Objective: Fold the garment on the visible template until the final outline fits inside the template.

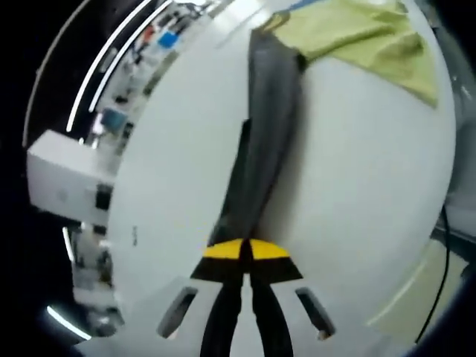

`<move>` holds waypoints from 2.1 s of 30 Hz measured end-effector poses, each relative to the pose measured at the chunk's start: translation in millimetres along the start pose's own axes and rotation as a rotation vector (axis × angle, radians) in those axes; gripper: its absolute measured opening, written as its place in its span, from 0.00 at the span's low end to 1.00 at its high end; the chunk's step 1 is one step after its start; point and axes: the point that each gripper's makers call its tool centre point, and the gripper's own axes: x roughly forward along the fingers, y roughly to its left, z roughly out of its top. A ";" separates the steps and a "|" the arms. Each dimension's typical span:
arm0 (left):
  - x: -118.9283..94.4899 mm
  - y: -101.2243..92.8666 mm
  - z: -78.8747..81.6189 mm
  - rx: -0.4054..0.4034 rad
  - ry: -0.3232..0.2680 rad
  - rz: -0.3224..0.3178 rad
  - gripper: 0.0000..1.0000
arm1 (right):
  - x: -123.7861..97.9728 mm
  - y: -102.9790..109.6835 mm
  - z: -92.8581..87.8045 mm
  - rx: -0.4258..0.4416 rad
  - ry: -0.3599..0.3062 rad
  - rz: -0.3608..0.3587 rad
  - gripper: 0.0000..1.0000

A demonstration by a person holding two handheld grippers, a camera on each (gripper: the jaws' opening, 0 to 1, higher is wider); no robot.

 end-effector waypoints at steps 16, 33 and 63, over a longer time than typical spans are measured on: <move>-15.3 -2.4 -19.5 -0.062 0.043 -0.029 0.00 | 1.6 1.6 -5.6 0.014 -0.003 0.011 0.95; -70.0 -23.8 74.6 -0.313 -0.294 -0.175 0.29 | 3.1 0.2 -21.8 0.031 -0.003 0.020 0.95; -156.4 -66.1 181.7 -0.461 -0.674 -0.425 0.99 | -10.3 -17.1 -54.0 0.071 -0.001 0.018 0.96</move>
